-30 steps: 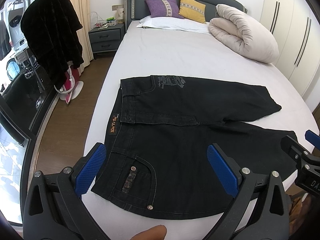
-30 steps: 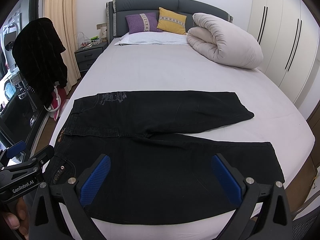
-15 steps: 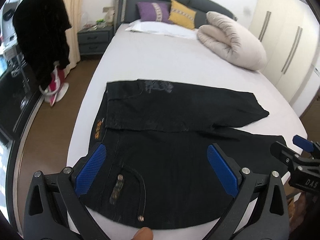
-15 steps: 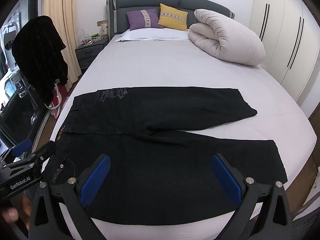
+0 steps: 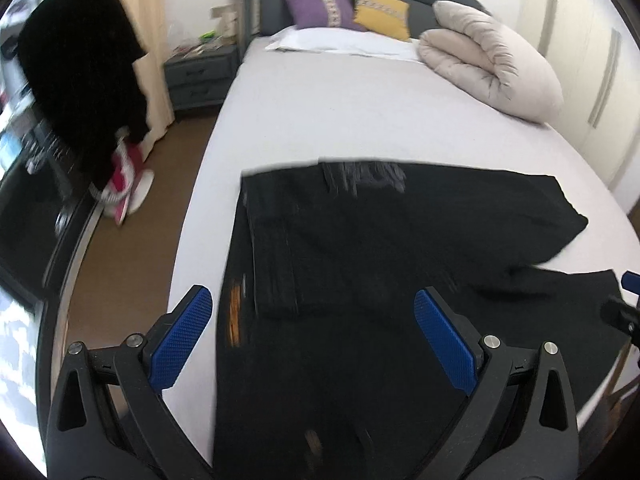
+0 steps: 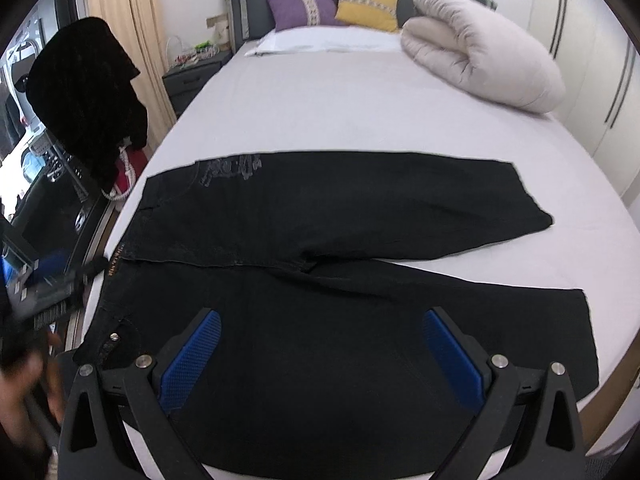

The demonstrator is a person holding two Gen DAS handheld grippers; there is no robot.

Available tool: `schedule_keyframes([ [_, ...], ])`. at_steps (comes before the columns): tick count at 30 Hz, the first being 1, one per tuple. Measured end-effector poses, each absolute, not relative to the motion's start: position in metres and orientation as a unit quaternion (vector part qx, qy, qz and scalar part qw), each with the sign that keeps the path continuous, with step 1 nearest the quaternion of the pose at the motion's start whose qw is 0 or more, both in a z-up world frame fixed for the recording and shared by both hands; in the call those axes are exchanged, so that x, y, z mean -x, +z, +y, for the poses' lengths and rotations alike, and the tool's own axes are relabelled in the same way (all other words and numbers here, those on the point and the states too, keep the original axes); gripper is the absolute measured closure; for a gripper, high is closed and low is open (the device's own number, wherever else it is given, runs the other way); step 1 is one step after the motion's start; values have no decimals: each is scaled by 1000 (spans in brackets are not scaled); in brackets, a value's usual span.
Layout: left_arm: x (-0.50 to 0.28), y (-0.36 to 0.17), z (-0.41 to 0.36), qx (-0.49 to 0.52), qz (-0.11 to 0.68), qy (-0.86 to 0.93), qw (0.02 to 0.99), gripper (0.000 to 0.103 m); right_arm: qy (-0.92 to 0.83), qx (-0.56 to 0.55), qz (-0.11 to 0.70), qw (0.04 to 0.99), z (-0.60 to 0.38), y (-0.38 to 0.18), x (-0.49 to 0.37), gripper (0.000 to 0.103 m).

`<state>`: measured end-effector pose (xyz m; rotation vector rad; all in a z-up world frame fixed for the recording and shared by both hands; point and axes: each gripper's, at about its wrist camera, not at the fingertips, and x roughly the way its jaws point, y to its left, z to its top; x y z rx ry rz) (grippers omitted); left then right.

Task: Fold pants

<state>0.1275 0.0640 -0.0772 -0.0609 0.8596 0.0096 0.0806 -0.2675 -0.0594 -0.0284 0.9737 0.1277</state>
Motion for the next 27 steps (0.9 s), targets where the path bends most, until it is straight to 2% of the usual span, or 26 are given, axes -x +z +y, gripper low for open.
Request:
schedule_keyframes([
  [3, -191, -78, 78, 4, 409, -35, 912, 0, 81, 1, 491, 868, -279, -72, -105, 4],
  [5, -235, -81, 81, -13, 412, -72, 908, 0, 91, -9, 507, 857, -286, -81, -121, 14],
  [8, -302, -98, 78, -47, 442, -135, 886, 0, 119, -13, 521, 845, -294, -94, -141, 23],
  [12, -371, -132, 72, -72, 493, -185, 847, 4, 154, 14, 526, 836, -297, -106, -161, 26],
  [17, -416, -167, 64, -55, 536, -249, 805, 6, 189, 48, 527, 828, -295, -121, -178, 30],
  [19, -429, -180, 56, -74, 550, -261, 790, 15, 196, 60, 528, 824, -292, -125, -186, 33],
  [20, -434, -187, 51, -81, 561, -270, 778, 27, 202, 62, 527, 823, -292, -127, -189, 36],
  [22, -439, -195, 44, -95, 566, -277, 771, 32, 208, 70, 526, 822, -289, -128, -197, 37],
  [23, -441, -197, 42, -97, 564, -281, 770, 39, 210, 77, 524, 822, -287, -128, -201, 39],
  [27, -452, -201, 45, -68, 572, -278, 769, 87, 233, 114, 501, 826, -269, -121, -222, 42],
])
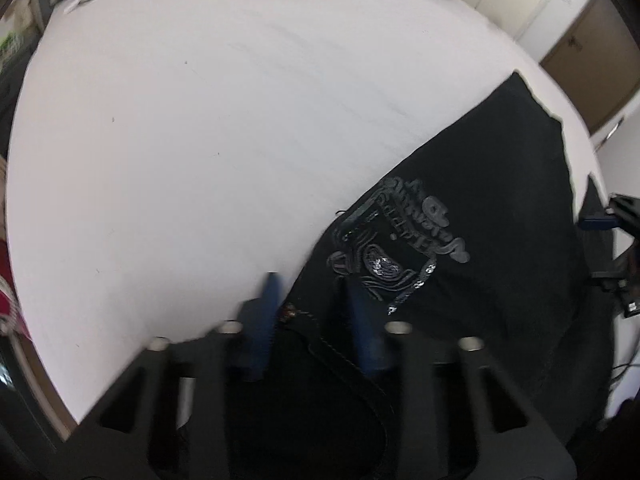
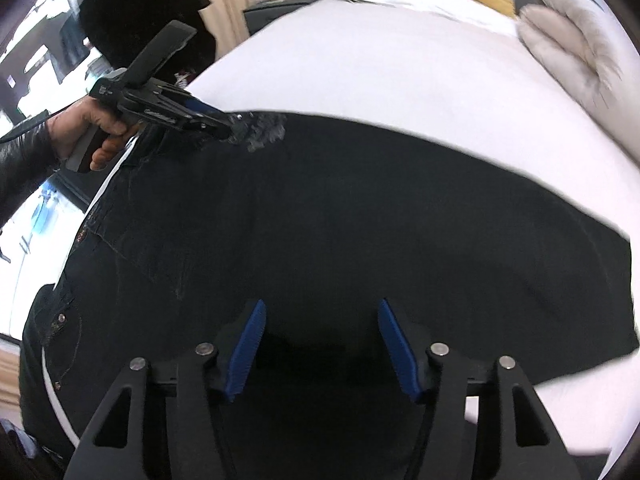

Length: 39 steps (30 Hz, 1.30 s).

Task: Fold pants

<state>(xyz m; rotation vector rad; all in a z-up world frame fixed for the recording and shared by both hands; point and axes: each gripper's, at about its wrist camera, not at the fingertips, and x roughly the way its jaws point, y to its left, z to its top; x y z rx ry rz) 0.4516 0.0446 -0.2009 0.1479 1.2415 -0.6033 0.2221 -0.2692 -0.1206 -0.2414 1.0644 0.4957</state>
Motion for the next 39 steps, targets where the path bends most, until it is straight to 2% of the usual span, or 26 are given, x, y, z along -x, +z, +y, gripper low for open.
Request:
schedule_keyframes([
  [1, -450, -202, 42, -75, 571, -274, 770, 91, 236, 122, 495, 827, -265, -119, -229, 42],
  [3, -446, -200, 36, -85, 559, -267, 780, 94, 239, 141, 482, 831, -257, -113, -243, 43],
  [13, -368, -172, 7, -115, 458, -239, 849, 95, 265, 238, 438, 826, -220, -101, -317, 43],
  [18, -345, -151, 41, -106, 442, -245, 857, 95, 281, 264, 437, 812, -212, -107, -348, 42],
  [23, -326, -146, 52, -97, 436, -248, 859, 95, 293, 295, 471, 778, -204, -128, -362, 43],
  [24, -325, -147, 52, -93, 436, -249, 860, 95, 296, 301, 476, 772, -202, -132, -364, 46],
  [27, -330, -140, 54, -93, 438, -251, 858, 95, 302, 292, 497, 760, -202, -137, -369, 69],
  [28, -330, -139, 52, -93, 437, -251, 858, 95, 303, 282, 498, 762, -203, -135, -369, 83],
  [29, -329, -138, 52, -92, 437, -251, 859, 95, 303, 276, 498, 764, -203, -135, -369, 89],
  [32, -321, -135, 51, -81, 436, -251, 860, 95, 294, 248, 500, 776, -206, -129, -365, 93],
  [39, -302, -123, 53, -53, 435, -244, 865, 95, 245, 94, 517, 815, -220, -115, -361, 97],
])
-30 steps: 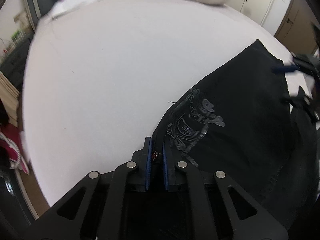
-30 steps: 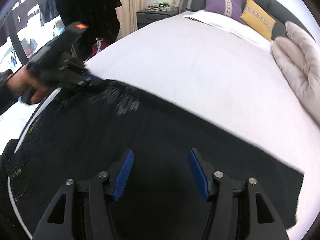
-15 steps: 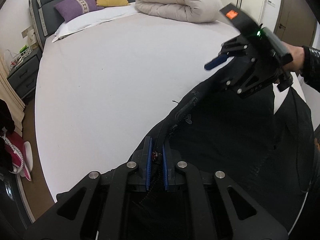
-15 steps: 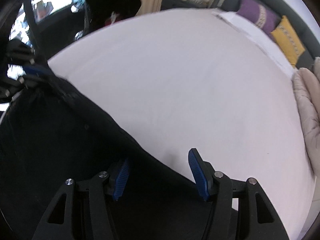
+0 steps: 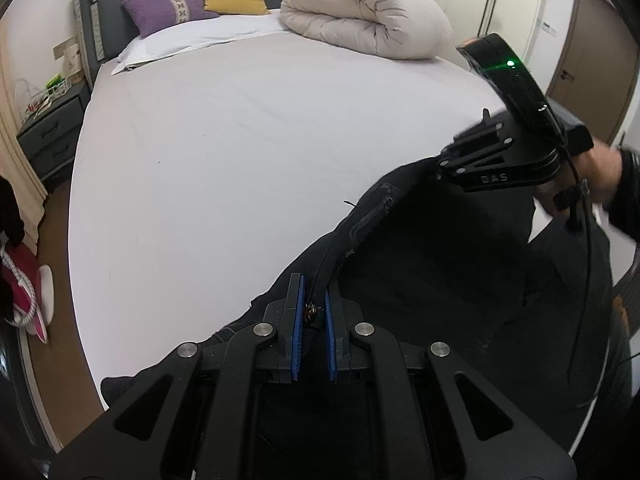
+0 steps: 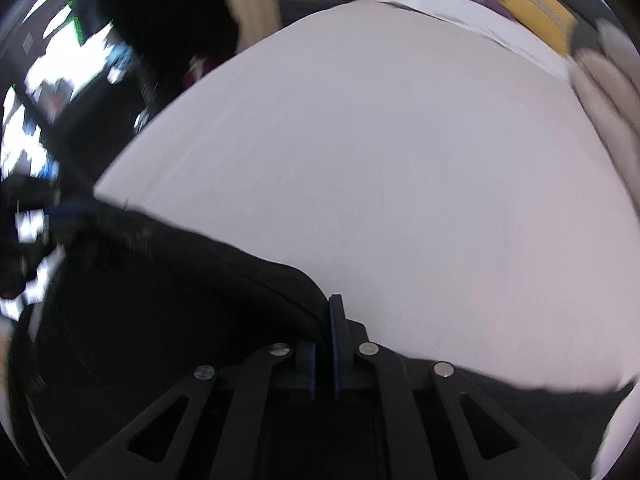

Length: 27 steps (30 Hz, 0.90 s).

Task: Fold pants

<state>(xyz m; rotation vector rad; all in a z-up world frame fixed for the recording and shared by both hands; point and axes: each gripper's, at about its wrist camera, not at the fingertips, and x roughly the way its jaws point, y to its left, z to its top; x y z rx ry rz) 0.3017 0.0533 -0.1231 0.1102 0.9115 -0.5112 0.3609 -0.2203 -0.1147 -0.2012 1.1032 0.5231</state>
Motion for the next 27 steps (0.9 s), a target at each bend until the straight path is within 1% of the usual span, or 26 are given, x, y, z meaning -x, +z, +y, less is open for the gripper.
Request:
schedule_keyframes([
  [4, -280, -116, 50, -39, 439, -243, 864, 95, 246, 24, 522, 816, -209, -120, -339, 98],
  [7, -255, -114, 51, -32, 443, -244, 862, 95, 255, 8, 519, 816, -208, -117, -318, 98],
  [9, -232, -112, 54, -26, 445, -251, 859, 95, 259, 46, 511, 818, -204, -108, -301, 98],
  [13, -183, -115, 58, -32, 446, -270, 853, 95, 268, 226, 476, 806, -174, -99, -230, 98],
  [16, -132, -120, 48, -53, 445, -307, 840, 95, 274, 311, 469, 780, -165, -108, -177, 98],
  [21, -58, -132, 25, -113, 456, -330, 818, 95, 267, 337, 467, 773, -163, -117, -118, 98],
  [22, -48, -134, 23, -120, 458, -331, 816, 95, 265, 343, 465, 772, -172, -114, -108, 98],
  [27, -2, -131, 21, -136, 455, -339, 812, 95, 251, 389, 443, 768, -148, -114, -68, 99],
])
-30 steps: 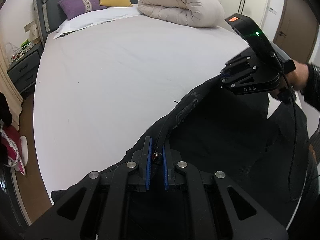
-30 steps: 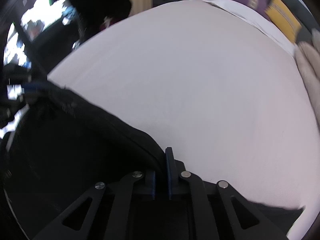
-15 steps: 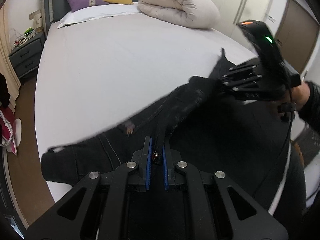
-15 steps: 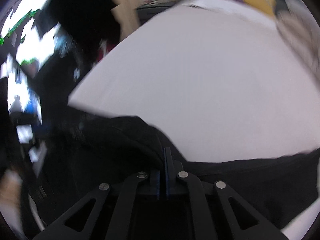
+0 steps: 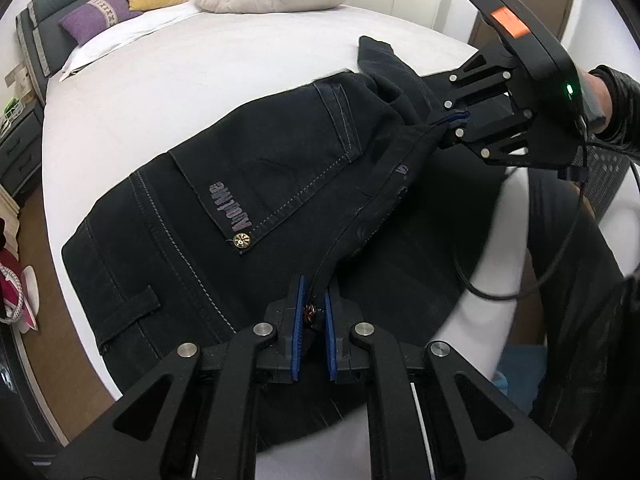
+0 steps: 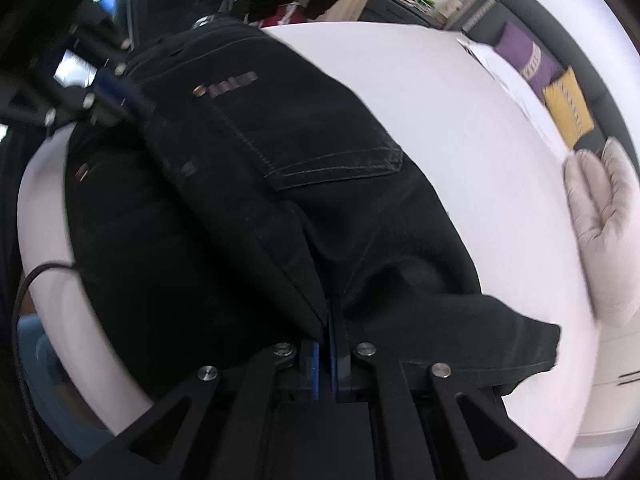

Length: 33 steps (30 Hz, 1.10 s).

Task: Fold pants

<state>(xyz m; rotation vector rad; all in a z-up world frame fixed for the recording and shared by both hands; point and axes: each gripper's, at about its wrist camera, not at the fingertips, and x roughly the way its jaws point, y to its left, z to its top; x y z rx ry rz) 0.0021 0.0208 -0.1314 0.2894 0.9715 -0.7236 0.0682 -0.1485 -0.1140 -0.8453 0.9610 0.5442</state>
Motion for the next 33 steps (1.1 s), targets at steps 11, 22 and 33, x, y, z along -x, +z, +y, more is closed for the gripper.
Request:
schedule_keyframes([
  [11, 13, -120, 22, -181, 451, -353, 800, 95, 215, 445, 418, 762, -139, -129, -33, 98],
  [22, 6, -112, 19, -179, 452, -350, 800, 95, 202, 460, 426, 752, -142, -138, 28, 98],
  [33, 6, -113, 33, -171, 447, -329, 814, 87, 188, 465, 432, 750, -133, -154, 30, 94],
])
